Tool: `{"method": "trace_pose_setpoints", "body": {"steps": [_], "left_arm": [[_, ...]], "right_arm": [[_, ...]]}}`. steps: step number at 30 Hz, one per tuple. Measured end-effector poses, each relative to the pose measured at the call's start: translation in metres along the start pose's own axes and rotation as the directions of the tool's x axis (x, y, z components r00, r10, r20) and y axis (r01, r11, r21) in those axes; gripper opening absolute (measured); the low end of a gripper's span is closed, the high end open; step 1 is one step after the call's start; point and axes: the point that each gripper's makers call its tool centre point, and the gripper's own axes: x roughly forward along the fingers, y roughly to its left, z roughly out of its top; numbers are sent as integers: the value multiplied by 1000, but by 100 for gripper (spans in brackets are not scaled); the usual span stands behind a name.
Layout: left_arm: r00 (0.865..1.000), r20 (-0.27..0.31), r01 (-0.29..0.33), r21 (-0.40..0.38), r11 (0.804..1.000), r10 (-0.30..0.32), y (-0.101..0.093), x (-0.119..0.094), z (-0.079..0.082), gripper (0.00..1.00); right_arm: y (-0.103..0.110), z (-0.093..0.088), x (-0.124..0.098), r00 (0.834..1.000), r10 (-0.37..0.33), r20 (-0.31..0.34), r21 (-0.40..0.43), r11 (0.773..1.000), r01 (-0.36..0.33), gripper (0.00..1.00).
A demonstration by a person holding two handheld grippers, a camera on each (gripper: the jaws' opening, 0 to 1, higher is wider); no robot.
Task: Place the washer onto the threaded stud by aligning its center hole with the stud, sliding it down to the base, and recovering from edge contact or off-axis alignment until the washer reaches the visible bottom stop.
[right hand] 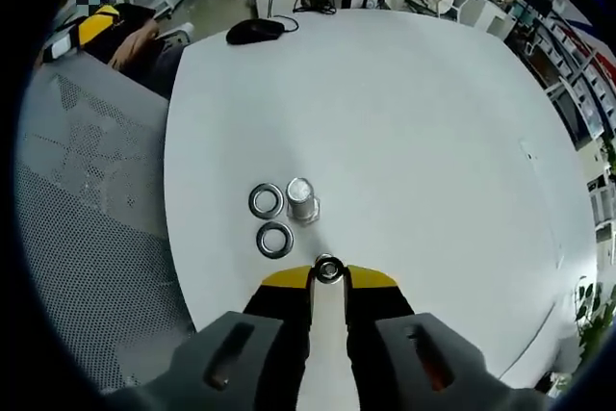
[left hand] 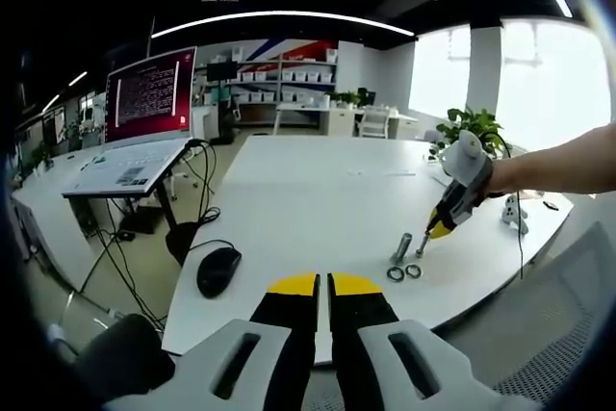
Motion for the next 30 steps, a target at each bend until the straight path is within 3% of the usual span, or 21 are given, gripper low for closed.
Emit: {"method": "trace_pose_setpoints", "body": {"steps": [30], "left_arm": [[1000,-3,-9,-4,1000,9,2,0,0,1]], "right_arm": [[4,-13,28,998,31,-49,4,1000,-31,14]]}}
